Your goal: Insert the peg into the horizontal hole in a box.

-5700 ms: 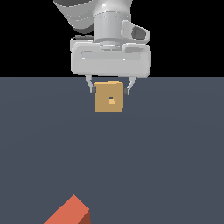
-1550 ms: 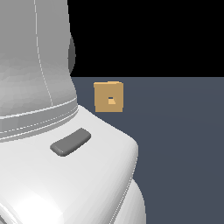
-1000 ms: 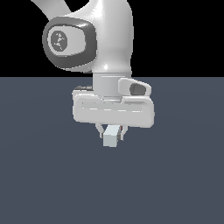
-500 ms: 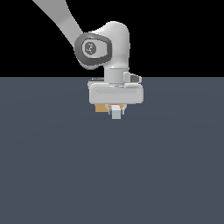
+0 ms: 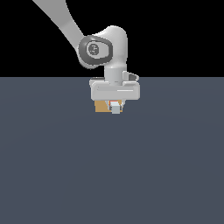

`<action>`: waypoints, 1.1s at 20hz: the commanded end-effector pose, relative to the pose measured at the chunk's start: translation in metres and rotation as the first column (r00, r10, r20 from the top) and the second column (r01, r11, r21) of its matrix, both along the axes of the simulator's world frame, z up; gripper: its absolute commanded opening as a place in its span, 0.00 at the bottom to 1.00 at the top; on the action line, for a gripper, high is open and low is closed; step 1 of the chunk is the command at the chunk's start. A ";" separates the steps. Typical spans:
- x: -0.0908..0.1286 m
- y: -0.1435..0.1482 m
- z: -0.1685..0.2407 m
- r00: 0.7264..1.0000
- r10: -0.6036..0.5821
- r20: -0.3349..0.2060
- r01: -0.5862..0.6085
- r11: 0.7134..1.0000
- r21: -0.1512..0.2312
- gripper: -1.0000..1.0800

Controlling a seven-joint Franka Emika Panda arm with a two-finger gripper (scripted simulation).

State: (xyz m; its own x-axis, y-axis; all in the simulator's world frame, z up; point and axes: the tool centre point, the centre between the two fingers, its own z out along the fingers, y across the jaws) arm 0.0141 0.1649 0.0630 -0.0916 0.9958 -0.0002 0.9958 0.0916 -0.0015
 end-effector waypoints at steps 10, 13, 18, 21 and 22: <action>0.001 0.001 0.001 1.000 0.003 0.001 -0.003 1.000 0.000 0.00; 0.000 0.010 0.001 1.000 0.003 0.001 -0.003 1.000 0.000 0.00; -0.004 0.044 0.001 1.000 0.003 0.001 -0.003 1.000 0.000 0.00; -0.006 0.065 0.001 1.000 0.004 0.002 -0.004 1.000 0.000 0.00; -0.007 0.070 0.001 1.000 0.004 0.002 -0.004 1.000 0.000 0.00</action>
State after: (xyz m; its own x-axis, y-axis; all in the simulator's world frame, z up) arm 0.0076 0.2258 0.0632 -0.0964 0.9953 -0.0001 0.9953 0.0964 -0.0016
